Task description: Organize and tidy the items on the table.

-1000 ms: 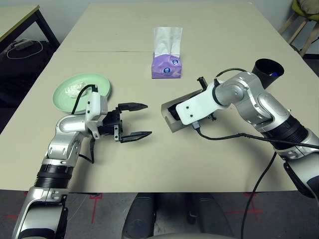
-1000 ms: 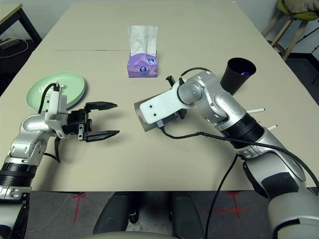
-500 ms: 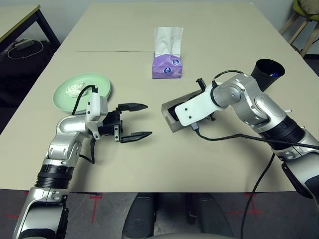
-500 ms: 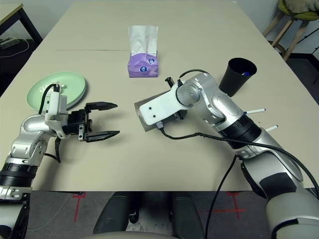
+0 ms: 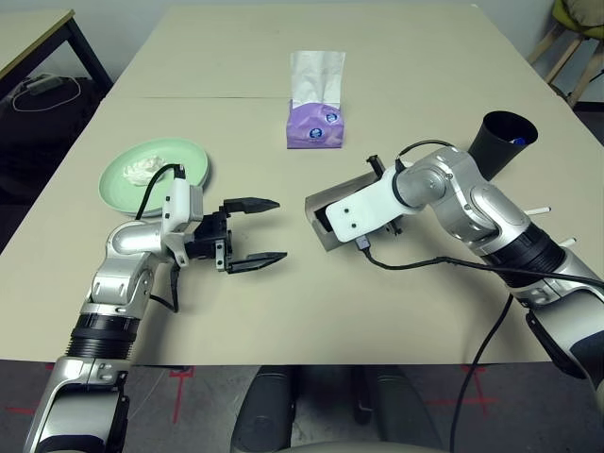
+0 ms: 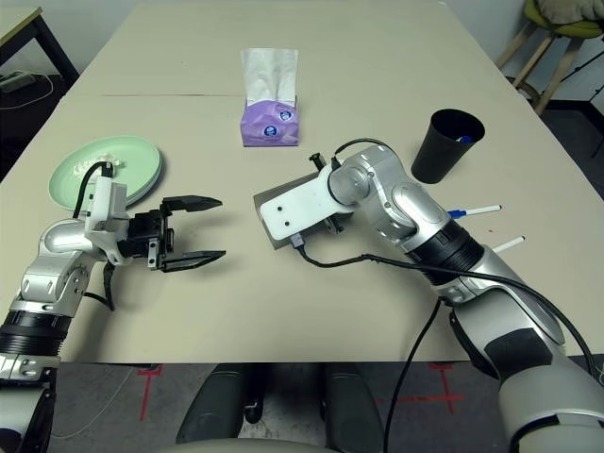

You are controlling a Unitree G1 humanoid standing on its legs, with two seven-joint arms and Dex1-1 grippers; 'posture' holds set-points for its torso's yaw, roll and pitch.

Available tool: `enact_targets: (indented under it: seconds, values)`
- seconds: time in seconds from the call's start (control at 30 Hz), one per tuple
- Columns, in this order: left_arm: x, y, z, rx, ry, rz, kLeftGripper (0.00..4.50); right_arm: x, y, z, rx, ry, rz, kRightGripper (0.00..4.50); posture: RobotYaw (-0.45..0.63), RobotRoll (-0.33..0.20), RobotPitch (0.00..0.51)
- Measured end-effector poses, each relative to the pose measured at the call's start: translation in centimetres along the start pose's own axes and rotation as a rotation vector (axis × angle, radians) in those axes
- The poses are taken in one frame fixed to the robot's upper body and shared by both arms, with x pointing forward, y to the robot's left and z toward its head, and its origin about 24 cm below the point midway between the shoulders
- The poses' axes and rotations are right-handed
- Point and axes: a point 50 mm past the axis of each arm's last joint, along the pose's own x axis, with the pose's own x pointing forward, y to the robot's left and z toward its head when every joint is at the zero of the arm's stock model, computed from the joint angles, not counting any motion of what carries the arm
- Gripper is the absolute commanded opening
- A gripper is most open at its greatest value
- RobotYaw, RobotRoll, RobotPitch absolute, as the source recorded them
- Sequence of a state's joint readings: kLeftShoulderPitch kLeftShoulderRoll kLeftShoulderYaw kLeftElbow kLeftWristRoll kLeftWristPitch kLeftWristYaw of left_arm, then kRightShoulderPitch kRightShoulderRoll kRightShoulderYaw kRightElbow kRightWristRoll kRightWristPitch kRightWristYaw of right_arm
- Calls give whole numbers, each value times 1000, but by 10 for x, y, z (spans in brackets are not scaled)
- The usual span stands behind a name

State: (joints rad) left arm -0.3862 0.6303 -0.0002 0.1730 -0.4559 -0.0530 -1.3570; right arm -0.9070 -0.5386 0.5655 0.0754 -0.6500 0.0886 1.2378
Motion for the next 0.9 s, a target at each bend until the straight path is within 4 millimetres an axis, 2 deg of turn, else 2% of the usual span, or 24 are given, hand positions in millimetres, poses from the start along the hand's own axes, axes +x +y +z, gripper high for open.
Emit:
enact_targets:
  seconds: [0.67,0.9]
  values:
    - [-1,-2,-1,3,1,-6,4500,3,3,-1,-24,-35,39,407,143,0,169]
    - [-1,-1,-1,4,1,-5,4500,2,-2,-4,-24,-17,8,2904,139,0,168]
